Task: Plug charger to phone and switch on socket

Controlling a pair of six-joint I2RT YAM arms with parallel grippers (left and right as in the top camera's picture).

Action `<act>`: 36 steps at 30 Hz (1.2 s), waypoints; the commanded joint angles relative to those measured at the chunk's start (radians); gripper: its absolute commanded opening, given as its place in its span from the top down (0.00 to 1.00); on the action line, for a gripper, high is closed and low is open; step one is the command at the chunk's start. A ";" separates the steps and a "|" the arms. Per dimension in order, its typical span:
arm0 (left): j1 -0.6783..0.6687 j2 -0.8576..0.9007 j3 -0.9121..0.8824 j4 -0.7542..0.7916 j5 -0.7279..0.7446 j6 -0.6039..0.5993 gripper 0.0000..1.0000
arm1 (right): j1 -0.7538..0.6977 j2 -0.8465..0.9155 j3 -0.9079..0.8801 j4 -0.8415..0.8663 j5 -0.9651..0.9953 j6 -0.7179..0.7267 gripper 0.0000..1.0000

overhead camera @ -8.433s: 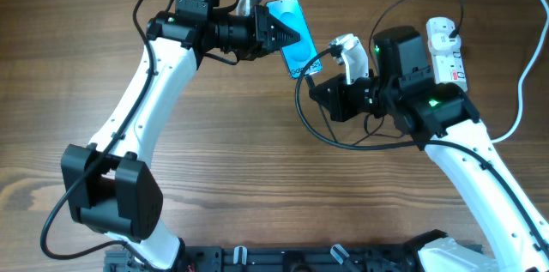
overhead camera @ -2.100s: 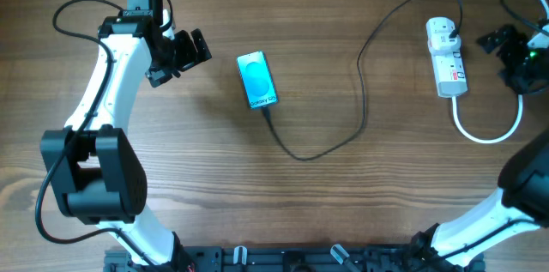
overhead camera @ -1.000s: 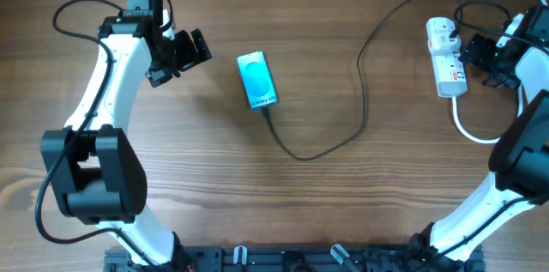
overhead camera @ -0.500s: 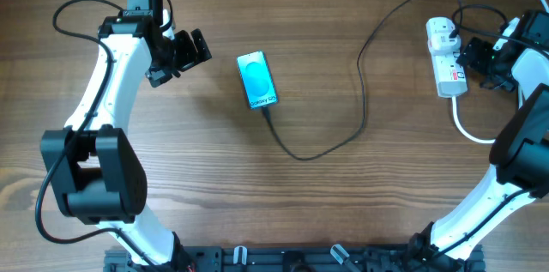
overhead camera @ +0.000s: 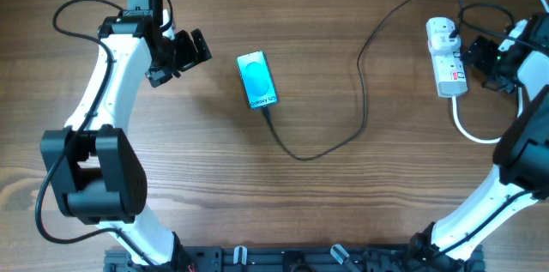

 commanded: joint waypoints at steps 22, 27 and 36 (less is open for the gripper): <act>0.002 -0.013 0.009 0.000 -0.006 0.005 0.00 | 0.040 -0.019 -0.011 0.008 0.035 -0.011 0.00; 0.002 -0.013 0.009 0.000 -0.006 0.005 0.00 | 0.040 -0.019 -0.011 0.012 0.079 -0.012 0.00; 0.002 -0.013 0.009 0.000 -0.006 0.005 0.00 | 0.042 -0.019 -0.011 0.011 0.049 -0.011 0.00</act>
